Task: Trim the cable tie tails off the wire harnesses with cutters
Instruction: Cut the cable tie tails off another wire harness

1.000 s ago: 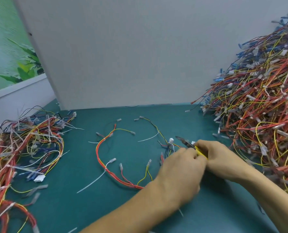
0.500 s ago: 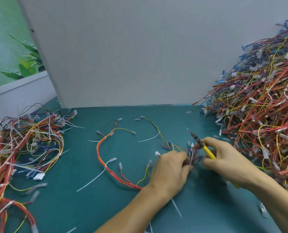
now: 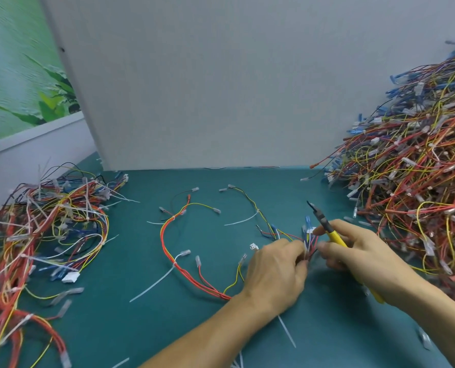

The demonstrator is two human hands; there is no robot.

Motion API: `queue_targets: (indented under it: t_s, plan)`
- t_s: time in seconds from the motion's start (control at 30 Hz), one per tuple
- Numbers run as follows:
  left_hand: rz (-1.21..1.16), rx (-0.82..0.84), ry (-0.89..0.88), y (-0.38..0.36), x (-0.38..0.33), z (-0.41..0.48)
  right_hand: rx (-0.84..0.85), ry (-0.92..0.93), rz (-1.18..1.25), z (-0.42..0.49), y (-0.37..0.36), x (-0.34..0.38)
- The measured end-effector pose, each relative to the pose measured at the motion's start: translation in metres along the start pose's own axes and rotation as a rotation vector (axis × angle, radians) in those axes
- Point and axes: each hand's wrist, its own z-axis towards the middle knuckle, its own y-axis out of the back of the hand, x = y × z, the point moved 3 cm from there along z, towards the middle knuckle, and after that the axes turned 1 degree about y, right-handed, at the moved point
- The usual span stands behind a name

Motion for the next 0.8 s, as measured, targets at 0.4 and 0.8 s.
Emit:
queue_targets:
  t_s: [0.4,0.8]
  plan:
    - [-0.126,0.158,0.075,0.012,0.010,0.007,0.204,0.079,-0.371,-0.009,-0.008,0.001]
    - [-0.288,0.077,0.084,0.014,0.020,0.002,0.099,0.213,-0.475,-0.012,0.004,-0.010]
